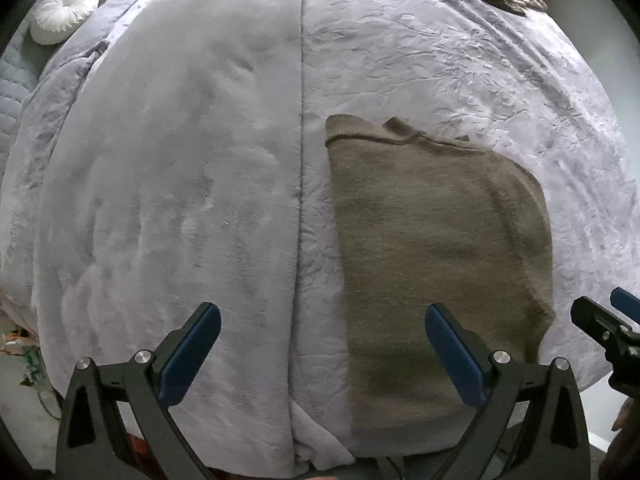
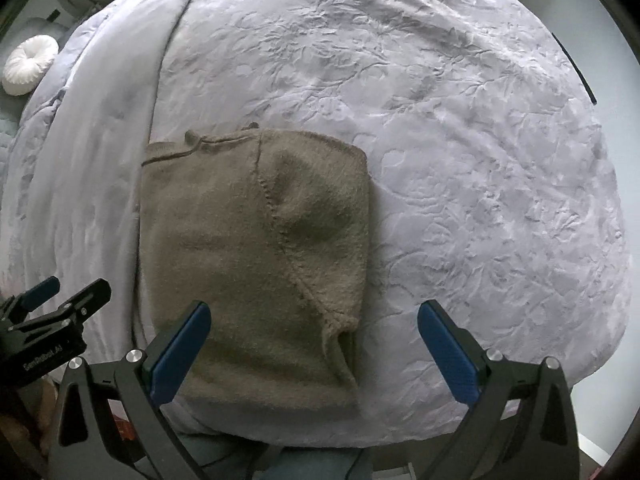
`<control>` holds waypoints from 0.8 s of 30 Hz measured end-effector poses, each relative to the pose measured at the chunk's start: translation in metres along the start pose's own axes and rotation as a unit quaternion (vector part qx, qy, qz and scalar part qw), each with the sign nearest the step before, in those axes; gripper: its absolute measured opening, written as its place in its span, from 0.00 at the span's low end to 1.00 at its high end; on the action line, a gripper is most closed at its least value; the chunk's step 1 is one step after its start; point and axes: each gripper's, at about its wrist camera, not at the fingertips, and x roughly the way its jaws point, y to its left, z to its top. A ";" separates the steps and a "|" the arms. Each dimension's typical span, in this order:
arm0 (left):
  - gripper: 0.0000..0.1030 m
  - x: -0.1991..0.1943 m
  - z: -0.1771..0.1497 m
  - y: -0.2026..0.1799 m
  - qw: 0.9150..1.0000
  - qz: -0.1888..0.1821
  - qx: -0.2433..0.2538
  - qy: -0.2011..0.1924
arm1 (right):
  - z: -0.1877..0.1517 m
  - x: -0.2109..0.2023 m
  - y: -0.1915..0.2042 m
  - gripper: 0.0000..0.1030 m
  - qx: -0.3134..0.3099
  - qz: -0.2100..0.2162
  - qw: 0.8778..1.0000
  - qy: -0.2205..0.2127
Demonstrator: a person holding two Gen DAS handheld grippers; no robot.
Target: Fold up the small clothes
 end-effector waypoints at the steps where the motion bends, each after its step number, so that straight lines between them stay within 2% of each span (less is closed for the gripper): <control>1: 0.99 0.000 0.000 0.000 1.000 0.001 0.000 0.000 | 0.001 0.000 0.000 1.00 -0.001 -0.001 1.000 0.001; 8: 0.99 -0.003 -0.003 -0.006 1.000 0.018 0.019 -0.008 | 0.002 0.002 -0.001 1.00 0.001 -0.011 1.000 0.008; 24: 0.99 -0.005 -0.006 -0.010 0.999 0.020 0.026 -0.007 | 0.003 0.001 -0.001 1.00 -0.001 -0.020 1.000 0.010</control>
